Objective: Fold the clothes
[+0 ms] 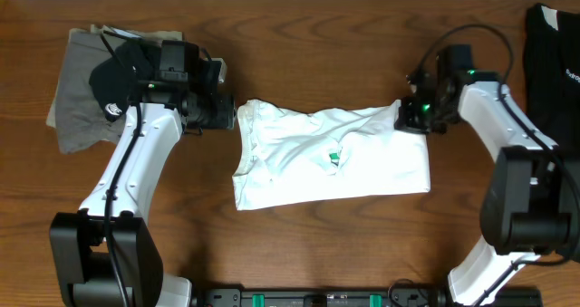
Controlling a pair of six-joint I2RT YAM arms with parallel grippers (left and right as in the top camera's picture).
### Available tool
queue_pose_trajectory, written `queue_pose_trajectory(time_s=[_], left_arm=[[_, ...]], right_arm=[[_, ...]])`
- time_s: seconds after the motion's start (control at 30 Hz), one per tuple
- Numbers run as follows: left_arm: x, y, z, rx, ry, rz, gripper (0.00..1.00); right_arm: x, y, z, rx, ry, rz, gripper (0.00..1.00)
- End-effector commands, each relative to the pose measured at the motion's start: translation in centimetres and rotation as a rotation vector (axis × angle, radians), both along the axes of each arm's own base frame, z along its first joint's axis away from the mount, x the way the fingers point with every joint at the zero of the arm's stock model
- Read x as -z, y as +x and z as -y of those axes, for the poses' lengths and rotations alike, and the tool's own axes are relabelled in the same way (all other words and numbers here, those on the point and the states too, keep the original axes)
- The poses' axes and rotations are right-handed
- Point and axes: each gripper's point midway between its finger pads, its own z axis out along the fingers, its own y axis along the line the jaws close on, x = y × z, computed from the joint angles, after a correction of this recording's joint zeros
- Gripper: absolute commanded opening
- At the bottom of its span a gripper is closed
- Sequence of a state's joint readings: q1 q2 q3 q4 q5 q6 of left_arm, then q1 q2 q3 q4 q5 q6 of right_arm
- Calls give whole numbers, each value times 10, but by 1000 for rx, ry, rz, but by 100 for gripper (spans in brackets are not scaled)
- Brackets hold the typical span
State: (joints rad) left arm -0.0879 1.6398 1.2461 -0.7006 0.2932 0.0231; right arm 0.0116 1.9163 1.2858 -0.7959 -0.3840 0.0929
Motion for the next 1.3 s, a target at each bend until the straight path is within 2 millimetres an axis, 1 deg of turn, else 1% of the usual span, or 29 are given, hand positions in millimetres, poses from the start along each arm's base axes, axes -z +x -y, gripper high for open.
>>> queue_pose_trajectory(time_s=[0.0, 0.03, 0.07, 0.13, 0.2, 0.27, 0.33, 0.4, 0.47, 0.53, 0.63, 0.7, 0.8, 0.83, 0.87, 0.93, 1.0, 1.07, 1.17, 1.27], left_arm=[[-12, 2, 2, -1, -16, 22, 52], [-11, 2, 2, -1, -16, 19, 52], [-11, 1, 2, -1, -16, 18, 52], [-11, 1, 2, -1, -15, 17, 52], [-11, 1, 2, -1, -15, 17, 52], [-11, 1, 2, -1, -15, 16, 52], [-11, 1, 2, -1, -15, 16, 52], [-11, 1, 2, -1, -15, 15, 52], [-11, 0, 2, -1, -15, 13, 52], [-10, -1, 2, -1, -15, 8, 52], [-9, -4, 1, -1, -13, -7, 52], [-6, -11, 1, -15, -15, -42, 52], [5, -23, -1, -66, -23, -123, 53], [8, -24, -1, -82, -26, -140, 58], [15, -27, -1, -108, -32, -167, 61], [24, -30, -1, -140, -41, -208, 63], [36, -36, 0, -165, -49, -267, 67], [46, -42, 10, -151, -97, -329, 68], [60, -46, 23, -133, -169, -399, 71], [79, -50, 22, -140, -162, -457, 71]], right_arm=[[26, -15, -9, 37, -4, -79, 1], [29, -15, -14, 29, 13, -76, 1], [26, -13, -25, 3, 60, -56, 1], [15, -5, -50, -82, 184, 14, 1], [-11, 5, -84, -210, 376, 136, 1], [-44, 12, -114, -311, 578, 254, 1], [-68, 16, -131, -381, 694, 342, 1], [-78, 23, -136, -383, 728, 373, 1], [-82, 28, -134, -376, 725, 395, 1], [-83, 33, -126, -352, 720, 397, 1], [-82, 36, -109, -287, 718, 364, 1], [-75, 35, -97, -237, 689, 325, 1], [-58, 29, -79, -199, 566, 280, 2], [-52, 26, -72, -194, 511, 267, 4], [-49, 23, -68, -197, 462, 260, 5], [-50, 18, -61, -210, 397, 262, 8], [-57, 15, -52, -202, 324, 270, 9], [-68, 13, -43, -192, 258, 295, 9], [-95, 12, -32, -179, 170, 365, 11], [-121, 10, -23, -169, 110, 439, 12]])
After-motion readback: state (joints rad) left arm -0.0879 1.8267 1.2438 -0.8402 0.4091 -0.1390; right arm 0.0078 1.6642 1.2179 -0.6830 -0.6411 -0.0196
